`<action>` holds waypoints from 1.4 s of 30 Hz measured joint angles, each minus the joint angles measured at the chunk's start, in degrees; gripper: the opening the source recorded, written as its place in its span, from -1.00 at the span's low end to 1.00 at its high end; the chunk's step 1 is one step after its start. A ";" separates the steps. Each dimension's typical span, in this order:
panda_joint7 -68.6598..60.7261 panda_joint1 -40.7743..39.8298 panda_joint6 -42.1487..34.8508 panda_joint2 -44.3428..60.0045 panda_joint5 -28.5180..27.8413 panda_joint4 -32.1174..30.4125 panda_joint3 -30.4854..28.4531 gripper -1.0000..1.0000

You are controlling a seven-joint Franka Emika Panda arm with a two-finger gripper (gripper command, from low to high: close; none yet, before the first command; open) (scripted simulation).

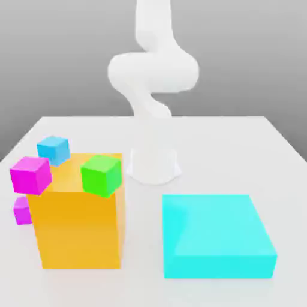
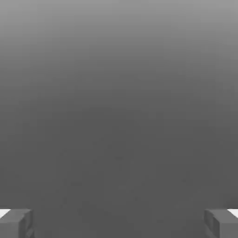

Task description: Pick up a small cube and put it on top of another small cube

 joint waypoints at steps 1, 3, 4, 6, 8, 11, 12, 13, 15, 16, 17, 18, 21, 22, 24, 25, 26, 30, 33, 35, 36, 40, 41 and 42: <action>-2.52 0.57 0.40 0.50 -0.05 -0.14 -1.68 0.00; -7.84 1.66 1.17 1.59 -0.43 -0.64 -5.21 0.00; -10.56 2.17 1.57 2.17 -0.68 -0.94 -6.99 0.00; -16.01 3.15 2.43 3.38 -1.20 -1.59 -10.53 0.00; -21.50 4.17 3.27 4.66 -1.75 -2.24 -14.06 0.00; -29.74 5.72 4.58 6.70 -2.55 -3.25 -19.33 0.00; -32.49 6.26 5.03 7.40 -2.82 -3.58 -21.09 0.00; -35.24 6.80 5.48 8.12 -3.08 -3.92 -22.84 0.00; -40.69 7.97 6.37 9.57 -3.66 -4.60 -26.39 0.00; -43.46 8.52 6.82 10.33 -3.91 -4.94 -28.12 0.00; -46.05 9.26 7.30 11.04 -4.35 -5.29 -30.01 0.00; -48.83 9.88 7.77 11.80 -4.59 -5.64 -31.79 0.00; -57.09 11.87 9.19 14.12 -5.37 -6.68 -37.21 0.00; -59.84 12.56 9.67 14.91 -5.62 -7.03 -39.02 0.00; -65.39 13.94 10.65 16.54 -6.10 -7.77 -42.64 0.00; -68.15 14.59 11.16 17.38 -6.41 -8.23 -44.42 0.00; -70.91 15.25 11.68 18.23 -6.75 -8.71 -46.21 0.00; -82.01 18.16 13.83 21.71 -8.06 -10.73 -53.55 0.00; -90.36 20.87 15.51 24.34 -8.99 -12.28 -59.48 0.00; -96.02 23.01 16.64 26.11 -9.51 -13.33 -63.71 0.00; -98.88 24.19 17.25 27.01 -9.75 -13.87 -65.92 0.00; -109.86 30.51 19.53 30.17 -11.19 -15.98 -76.35 0.00; -112.33 32.55 20.08 30.73 -11.94 -16.50 -79.44 0.00; -114.59 34.73 20.60 31.14 -12.98 -17.01 -82.72 0.00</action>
